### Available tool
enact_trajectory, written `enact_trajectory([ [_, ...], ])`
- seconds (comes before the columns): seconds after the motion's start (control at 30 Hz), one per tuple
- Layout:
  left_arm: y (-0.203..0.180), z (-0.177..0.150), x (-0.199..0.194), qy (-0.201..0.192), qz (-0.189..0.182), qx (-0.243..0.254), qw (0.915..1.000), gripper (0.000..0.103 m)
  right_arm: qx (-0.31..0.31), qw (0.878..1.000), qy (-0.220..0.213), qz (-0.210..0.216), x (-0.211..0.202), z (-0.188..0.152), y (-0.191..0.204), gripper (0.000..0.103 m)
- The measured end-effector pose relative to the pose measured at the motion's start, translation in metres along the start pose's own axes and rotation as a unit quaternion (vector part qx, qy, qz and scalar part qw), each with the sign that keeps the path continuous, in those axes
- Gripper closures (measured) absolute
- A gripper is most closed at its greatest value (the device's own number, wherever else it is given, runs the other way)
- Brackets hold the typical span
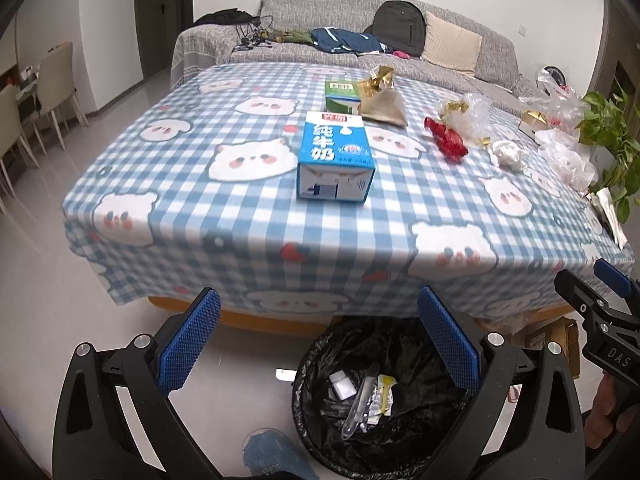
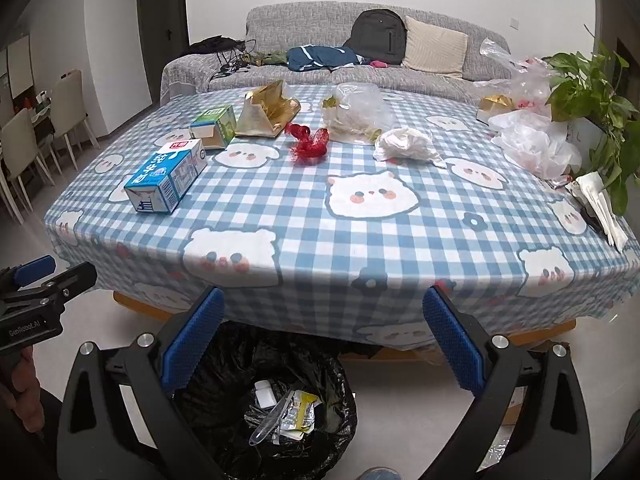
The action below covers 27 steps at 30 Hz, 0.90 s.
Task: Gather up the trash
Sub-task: 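Move both tools back over the table toward the milk carton and red net, then grasp the white-blue milk carton with the left tool while the right tool grasps the red mesh net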
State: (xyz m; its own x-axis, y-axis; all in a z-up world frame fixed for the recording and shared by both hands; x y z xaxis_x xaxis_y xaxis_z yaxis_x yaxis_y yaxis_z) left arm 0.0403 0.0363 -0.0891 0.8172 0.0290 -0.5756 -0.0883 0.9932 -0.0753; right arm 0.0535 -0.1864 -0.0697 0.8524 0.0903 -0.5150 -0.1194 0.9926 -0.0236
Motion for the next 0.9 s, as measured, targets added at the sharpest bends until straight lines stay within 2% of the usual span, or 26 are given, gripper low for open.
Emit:
enact_trajectory([
  [0.17, -0.006, 0.022, 0.02, 0.001, 0.001, 0.002, 1.0, 0.006, 0.018, 1.0, 0.006, 0.004, 0.025, 0.02, -0.009, 0.008],
  [0.57, -0.012, 0.06, 0.079, 0.022, -0.001, 0.022, 0.9995, 0.006, 0.006, 1.0, 0.017, 0.004, 0.098, 0.057, -0.003, 0.008],
  [0.77, -0.012, 0.075, 0.113, 0.04, -0.002, 0.027, 0.9988, 0.007, 0.01, 1.0, 0.021, 0.002, 0.138, 0.074, -0.003, 0.013],
  [0.9, -0.013, 0.078, 0.133, 0.055, -0.006, 0.029, 0.998, 0.009, 0.006, 1.0, 0.025, 0.008, 0.16, 0.084, 0.003, 0.023],
])
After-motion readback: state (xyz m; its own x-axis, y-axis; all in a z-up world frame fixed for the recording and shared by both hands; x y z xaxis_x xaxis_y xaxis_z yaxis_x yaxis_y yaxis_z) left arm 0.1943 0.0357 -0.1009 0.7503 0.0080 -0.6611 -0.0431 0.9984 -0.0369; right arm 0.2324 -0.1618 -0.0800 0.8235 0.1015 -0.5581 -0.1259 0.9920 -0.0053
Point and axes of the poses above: each gripper's, at about its wrist camera, not at the fingertips, and x roughly the way its jaws point, y to its left, z to its top, the point moved 7 cm from there along x, roughly the way its jaws point, and after that the axes turned 14 degrees about -y, right-handed, at the moved point
